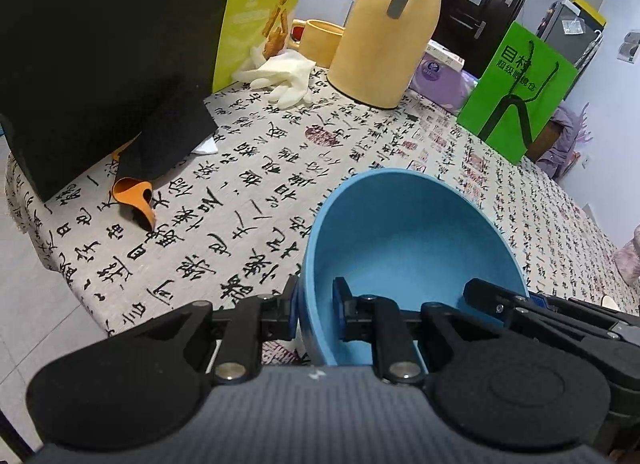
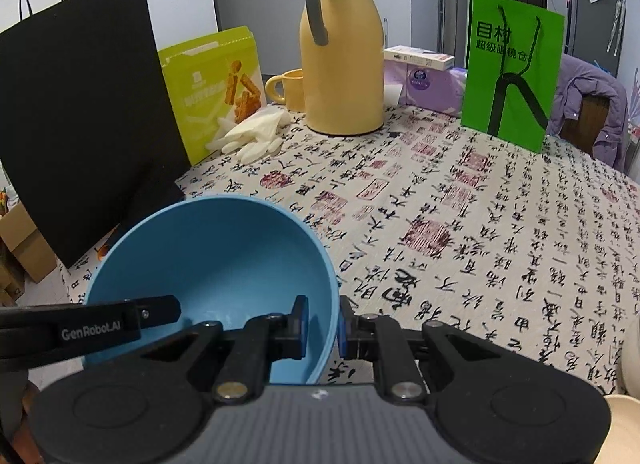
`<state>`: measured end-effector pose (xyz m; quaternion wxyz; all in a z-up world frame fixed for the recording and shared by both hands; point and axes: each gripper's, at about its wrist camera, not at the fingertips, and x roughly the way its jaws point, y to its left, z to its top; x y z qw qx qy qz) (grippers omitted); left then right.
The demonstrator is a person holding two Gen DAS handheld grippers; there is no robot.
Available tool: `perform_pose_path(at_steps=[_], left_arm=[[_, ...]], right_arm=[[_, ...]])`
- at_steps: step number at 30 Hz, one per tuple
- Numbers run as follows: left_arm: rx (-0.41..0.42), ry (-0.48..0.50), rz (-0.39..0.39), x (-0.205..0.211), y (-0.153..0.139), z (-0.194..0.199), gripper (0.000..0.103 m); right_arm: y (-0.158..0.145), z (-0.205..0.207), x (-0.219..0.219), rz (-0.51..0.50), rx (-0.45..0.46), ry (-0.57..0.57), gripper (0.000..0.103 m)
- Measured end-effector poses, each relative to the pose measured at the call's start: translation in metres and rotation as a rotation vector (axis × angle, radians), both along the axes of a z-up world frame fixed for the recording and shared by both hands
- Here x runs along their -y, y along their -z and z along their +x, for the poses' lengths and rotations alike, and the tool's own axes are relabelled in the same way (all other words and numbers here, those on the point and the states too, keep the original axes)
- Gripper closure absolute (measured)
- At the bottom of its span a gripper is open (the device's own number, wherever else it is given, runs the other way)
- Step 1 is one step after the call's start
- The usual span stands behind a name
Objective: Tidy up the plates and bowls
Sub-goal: 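Carry the held blue bowl toward the black paper bag with both grippers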
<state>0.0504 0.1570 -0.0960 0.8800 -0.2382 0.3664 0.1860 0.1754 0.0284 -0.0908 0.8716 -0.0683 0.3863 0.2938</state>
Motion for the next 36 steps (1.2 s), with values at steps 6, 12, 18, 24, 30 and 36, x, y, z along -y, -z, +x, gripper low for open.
perform_pose_path(at_steps=[6,12,18,24,30,36], left_arm=[[-0.024,0.0,0.002,-0.002,0.007,0.0,0.086],[-0.045,0.004,0.006,-0.001,0.014,0.002,0.086],[-0.063,0.009,-0.001,-0.002,0.02,0.005,0.086],[-0.068,0.007,-0.002,-0.003,0.023,0.006,0.086],[-0.063,0.014,-0.007,-0.003,0.023,0.006,0.083],[-0.046,0.008,-0.008,-0.009,0.02,0.004,0.063]], right_arm=[[0.007,-0.001,-0.003,0.0,-0.015,-0.008,0.089],[0.014,-0.002,-0.006,-0.024,-0.008,-0.011,0.089],[0.019,-0.002,-0.006,-0.032,-0.014,-0.006,0.089],[0.022,-0.001,-0.005,-0.029,-0.017,-0.004,0.089],[0.022,-0.001,-0.005,-0.016,-0.024,-0.013,0.084],[0.017,-0.003,-0.001,0.012,-0.019,-0.01,0.055]])
